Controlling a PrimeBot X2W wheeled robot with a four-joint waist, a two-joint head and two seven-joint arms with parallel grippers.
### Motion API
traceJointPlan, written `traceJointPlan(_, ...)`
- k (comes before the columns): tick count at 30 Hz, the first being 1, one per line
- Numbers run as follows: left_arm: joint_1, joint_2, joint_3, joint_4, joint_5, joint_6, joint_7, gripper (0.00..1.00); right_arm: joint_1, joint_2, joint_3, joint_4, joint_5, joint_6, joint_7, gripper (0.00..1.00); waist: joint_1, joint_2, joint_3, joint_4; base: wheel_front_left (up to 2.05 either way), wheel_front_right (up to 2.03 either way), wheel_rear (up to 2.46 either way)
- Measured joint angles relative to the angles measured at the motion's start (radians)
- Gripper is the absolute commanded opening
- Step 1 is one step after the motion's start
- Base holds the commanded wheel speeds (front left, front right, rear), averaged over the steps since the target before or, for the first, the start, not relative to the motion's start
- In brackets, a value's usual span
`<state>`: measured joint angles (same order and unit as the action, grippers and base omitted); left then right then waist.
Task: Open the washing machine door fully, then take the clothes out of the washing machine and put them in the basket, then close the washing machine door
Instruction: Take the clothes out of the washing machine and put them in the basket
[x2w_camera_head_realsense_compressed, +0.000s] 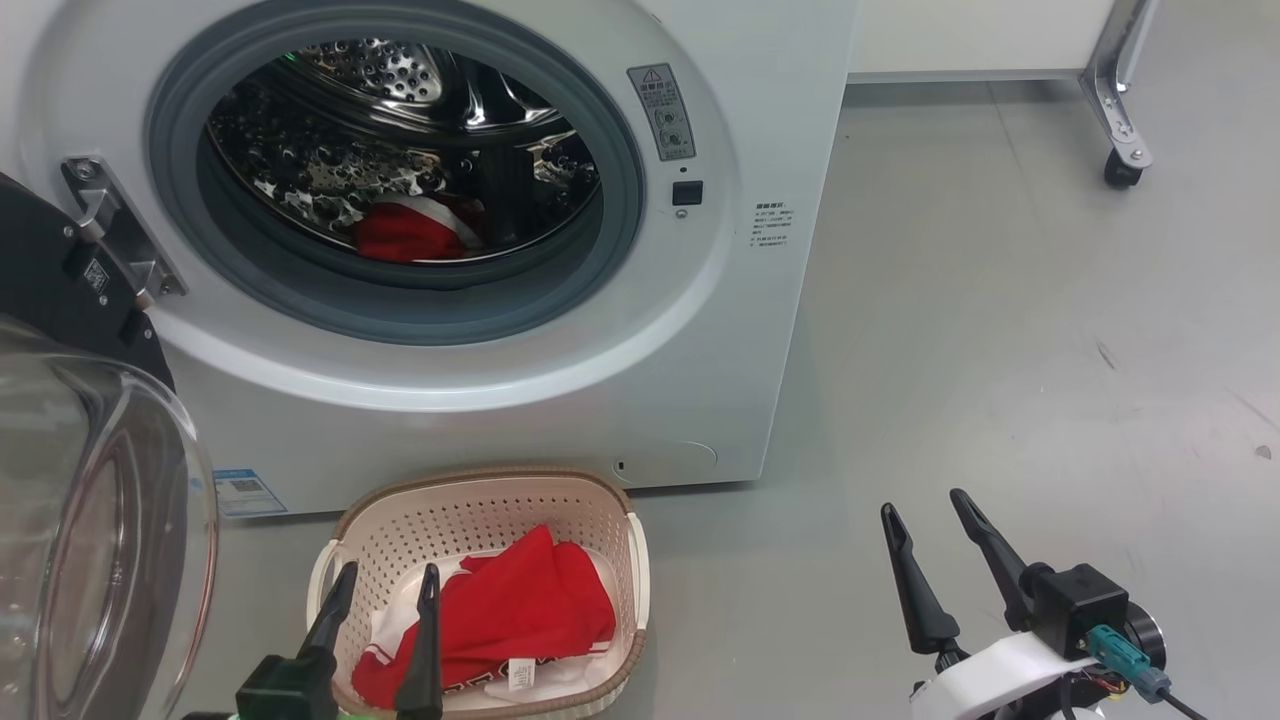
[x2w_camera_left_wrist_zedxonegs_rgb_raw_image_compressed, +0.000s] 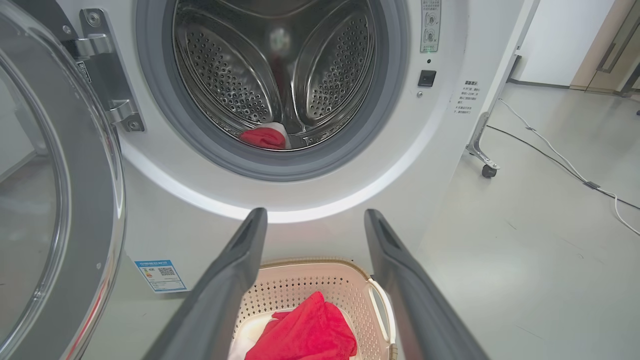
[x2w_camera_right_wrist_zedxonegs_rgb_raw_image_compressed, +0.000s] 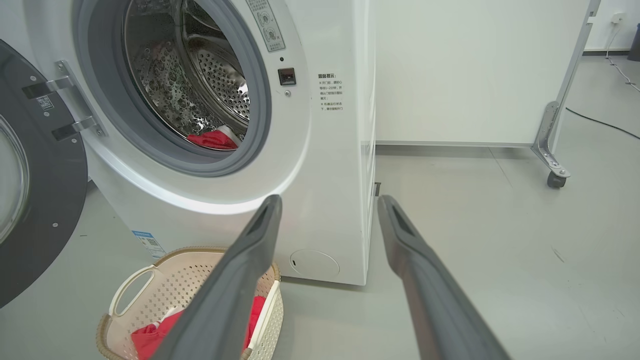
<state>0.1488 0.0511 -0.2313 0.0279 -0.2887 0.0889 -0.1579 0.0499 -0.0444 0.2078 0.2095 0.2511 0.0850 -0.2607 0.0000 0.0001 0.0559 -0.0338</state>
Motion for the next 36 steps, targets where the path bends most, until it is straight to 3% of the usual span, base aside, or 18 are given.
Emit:
traceJointPlan(11,-0.024,0.0,-0.002,-0.01,-0.004,0.0,0.041,1.0,-0.014,0.0,0.011,-0.043,-0.01,0.0,0.0,1.0,0.0,0.0,0.08,-0.012,0.0,0.0,0.0)
traceJointPlan(28,-0.34,0.0,0.056,0.136,-0.097,-0.011,0.175,1.0,-0.115,-0.001,0.062,-0.108,-0.008,0.006,0.0,1.0,0.0,0.0,0.298,-0.077,0.0,0.0,0.0)
traceJointPlan(36,-0.52,0.036,0.098,0.178,-0.124,-0.016,0.272,1.0,-0.172,-0.001,0.088,-0.135,0.023,0.007,0.0,1.0,0.0,0.0,0.394,-0.119,0.0,0.0,0.0)
